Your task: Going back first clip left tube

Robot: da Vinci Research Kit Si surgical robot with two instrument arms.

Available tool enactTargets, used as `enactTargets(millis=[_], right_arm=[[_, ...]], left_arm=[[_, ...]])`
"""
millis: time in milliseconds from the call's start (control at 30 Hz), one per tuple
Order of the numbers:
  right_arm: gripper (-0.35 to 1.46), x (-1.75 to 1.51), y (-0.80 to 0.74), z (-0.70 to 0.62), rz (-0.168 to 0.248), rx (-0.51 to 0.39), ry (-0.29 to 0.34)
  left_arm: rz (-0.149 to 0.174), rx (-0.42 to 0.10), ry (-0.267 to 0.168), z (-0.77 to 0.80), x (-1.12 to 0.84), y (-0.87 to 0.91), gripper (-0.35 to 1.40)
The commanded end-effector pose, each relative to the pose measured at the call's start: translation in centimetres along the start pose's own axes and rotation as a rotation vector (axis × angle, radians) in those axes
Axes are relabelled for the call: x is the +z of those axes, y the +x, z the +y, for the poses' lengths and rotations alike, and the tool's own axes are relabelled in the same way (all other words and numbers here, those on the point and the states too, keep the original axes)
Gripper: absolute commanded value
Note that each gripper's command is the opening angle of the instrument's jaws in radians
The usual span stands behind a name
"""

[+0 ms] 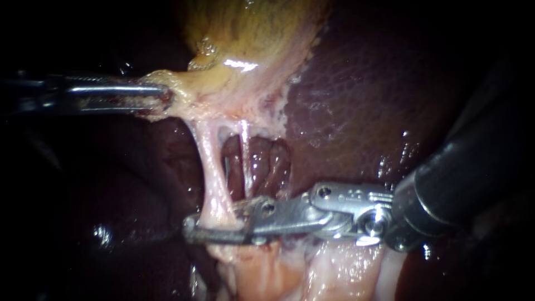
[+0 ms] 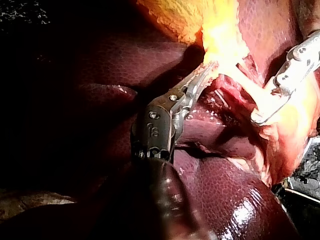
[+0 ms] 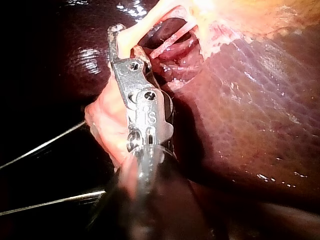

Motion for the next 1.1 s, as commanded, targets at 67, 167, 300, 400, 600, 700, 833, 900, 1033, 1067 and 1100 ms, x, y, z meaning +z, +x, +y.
enactTargets(millis=[67,167,300,400,600,700,833,900,1033,1067,1100], right_arm=[[-0.35,0.00,0.00,0.00,-0.001,-0.001,0.001],[-0.09,0.02,0.00,0.00,0.011,-0.001,0.000],[0.41,0.08,0.02,0.03,0.067,-0.015,-0.049],[0.48,0.11,0.04,0.11,0.084,-0.069,-0.116],[0.50,0.01,0.02,0.35,0.092,-0.200,-0.225],[0.50,-0.14,0.04,0.39,0.092,-0.234,-0.258],[0.50,-0.42,0.09,0.34,0.089,-0.278,-0.281],[0.50,-0.60,0.08,0.26,0.087,-0.295,-0.285],[0.50,-0.97,0.00,0.10,0.086,-0.309,-0.277],[0.50,-1.05,-0.03,0.08,0.086,-0.308,-0.274],[0.50,-1.14,-0.05,0.05,0.085,-0.314,-0.270]], left_arm=[[0.000,0.000,-0.001,0.00,0.00,0.00,-0.35],[0.000,0.000,-0.001,0.00,0.00,0.00,-0.35],[0.000,0.000,-0.001,0.00,0.00,0.00,-0.35],[0.000,0.000,-0.001,0.00,0.00,0.00,-0.35],[0.000,0.000,0.000,0.01,0.00,0.00,-0.35],[0.000,0.000,0.000,0.01,0.00,0.00,-0.35],[0.000,0.000,0.000,0.01,-0.01,0.00,-0.35],[0.000,0.000,0.000,0.01,-0.01,0.00,-0.35],[0.000,0.000,-0.001,0.01,-0.01,0.00,-0.35],[0.000,0.000,-0.001,0.01,-0.01,0.00,-0.35],[0.000,0.000,-0.001,0.01,-0.01,0.00,-0.35]])
